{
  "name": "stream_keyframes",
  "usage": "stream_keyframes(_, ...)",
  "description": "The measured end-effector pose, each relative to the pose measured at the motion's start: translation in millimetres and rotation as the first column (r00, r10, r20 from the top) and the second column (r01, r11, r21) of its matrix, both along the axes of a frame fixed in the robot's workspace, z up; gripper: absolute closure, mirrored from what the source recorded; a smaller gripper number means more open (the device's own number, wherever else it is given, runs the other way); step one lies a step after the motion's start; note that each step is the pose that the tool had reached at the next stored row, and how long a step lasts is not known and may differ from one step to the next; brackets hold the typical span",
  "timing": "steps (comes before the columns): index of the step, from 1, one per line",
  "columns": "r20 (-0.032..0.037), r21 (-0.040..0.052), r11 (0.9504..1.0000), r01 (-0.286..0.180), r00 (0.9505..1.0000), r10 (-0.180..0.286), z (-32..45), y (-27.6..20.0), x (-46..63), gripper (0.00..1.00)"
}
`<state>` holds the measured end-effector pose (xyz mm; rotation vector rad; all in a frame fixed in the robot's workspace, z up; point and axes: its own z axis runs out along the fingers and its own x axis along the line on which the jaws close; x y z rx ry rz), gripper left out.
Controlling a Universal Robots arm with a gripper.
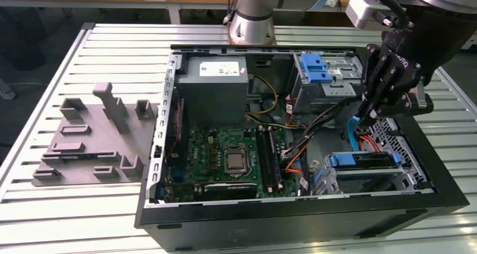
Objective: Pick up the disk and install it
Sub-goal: 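Insert the second disk wire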
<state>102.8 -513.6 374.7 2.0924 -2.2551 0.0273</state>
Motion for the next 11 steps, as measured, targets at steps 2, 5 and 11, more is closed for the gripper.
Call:
stream_keyframes(2, 0.0000, 0.0002, 1.0000, 0.000, 1.0000, 0.000, -0.3, 0.2, 0.0, 0.75)
stream_keyframes(5, 0.0000, 0.0001, 1.0000, 0.000, 1.0000, 0.000, -0.1, 1.3, 0.0, 0.75)
stream_keyframes(11, 0.0000, 0.0001, 1.0000, 0.000, 1.0000, 0.000, 2.0, 3.0, 0.0, 0.75)
